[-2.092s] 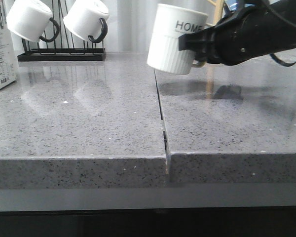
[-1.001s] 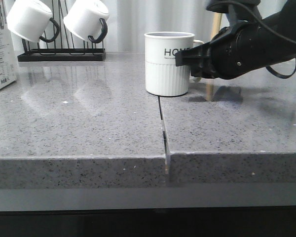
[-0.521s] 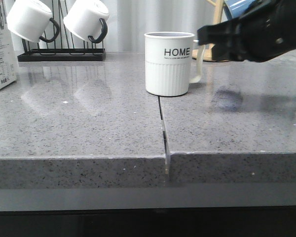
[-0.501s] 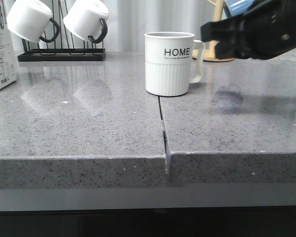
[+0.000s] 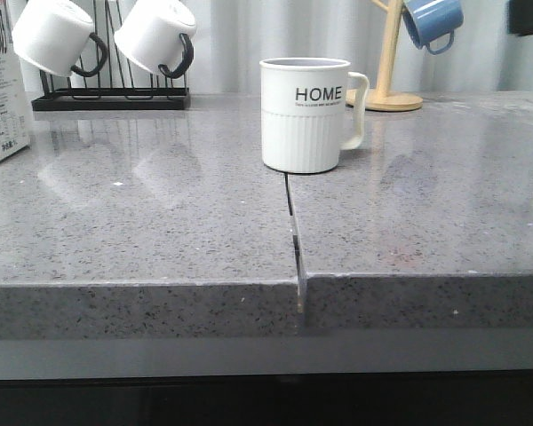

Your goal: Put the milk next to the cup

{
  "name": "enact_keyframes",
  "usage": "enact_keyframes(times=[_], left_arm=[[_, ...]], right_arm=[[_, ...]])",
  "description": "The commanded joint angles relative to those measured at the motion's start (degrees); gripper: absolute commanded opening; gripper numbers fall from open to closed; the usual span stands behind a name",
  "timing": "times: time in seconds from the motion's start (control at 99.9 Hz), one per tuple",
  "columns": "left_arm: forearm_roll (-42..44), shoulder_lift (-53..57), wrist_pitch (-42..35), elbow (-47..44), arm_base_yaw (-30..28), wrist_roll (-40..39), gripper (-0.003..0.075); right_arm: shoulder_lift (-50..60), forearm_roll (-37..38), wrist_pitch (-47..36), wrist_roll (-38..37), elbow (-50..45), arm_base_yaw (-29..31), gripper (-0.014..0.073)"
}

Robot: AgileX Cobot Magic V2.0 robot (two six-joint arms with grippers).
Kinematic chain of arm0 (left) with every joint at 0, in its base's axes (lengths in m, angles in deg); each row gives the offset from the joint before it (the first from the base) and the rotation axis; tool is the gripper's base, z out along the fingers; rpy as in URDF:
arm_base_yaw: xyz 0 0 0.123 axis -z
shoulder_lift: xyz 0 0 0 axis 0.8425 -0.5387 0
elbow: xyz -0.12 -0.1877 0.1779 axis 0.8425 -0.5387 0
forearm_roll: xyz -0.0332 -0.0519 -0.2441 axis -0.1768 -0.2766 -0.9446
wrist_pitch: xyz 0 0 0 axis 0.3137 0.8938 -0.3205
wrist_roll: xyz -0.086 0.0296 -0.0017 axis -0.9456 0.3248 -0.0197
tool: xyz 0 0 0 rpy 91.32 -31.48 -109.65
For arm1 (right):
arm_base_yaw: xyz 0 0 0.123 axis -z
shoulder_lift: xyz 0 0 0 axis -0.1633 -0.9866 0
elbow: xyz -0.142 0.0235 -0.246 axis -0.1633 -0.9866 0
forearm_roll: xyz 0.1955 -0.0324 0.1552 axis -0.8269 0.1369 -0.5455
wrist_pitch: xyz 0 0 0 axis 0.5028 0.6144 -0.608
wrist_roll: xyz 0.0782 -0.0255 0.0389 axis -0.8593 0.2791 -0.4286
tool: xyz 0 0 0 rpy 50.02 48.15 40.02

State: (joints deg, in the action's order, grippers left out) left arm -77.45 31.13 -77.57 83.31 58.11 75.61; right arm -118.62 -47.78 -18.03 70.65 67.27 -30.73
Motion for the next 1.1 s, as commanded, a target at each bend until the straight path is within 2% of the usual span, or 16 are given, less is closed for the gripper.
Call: enact_keyframes(times=[0.0,0.45,0.701,0.891,1.091], left_arm=[[-0.3,1.84,-5.02,-2.41,0.34,-0.31,-0.0021],[-0.3,1.84,-5.02,-2.41,0.34,-0.31,-0.0021],[0.0,1.84,-5.02,-2.41,0.34,-0.31,-0.0021],[0.0,1.84,-5.02,-2.41,0.34,-0.31,-0.0021],[0.0,1.84,-5.98,-1.95,0.34,-0.31,-0.0021]], right_arm=[[5.36,0.12,-0.59,0.28,-0.36,-0.08,-0.006],[30.47,0.66,18.04,0.28,-3.99,-0.08,-0.006],[40.5,1.28,28.87,0.28,-4.0,-0.08,-0.006],[45.28,2.23,33.44,0.28,-4.05,-0.08,-0.006],[45.79,2.23,33.29,0.28,-4.05,-0.08,-0.006]])
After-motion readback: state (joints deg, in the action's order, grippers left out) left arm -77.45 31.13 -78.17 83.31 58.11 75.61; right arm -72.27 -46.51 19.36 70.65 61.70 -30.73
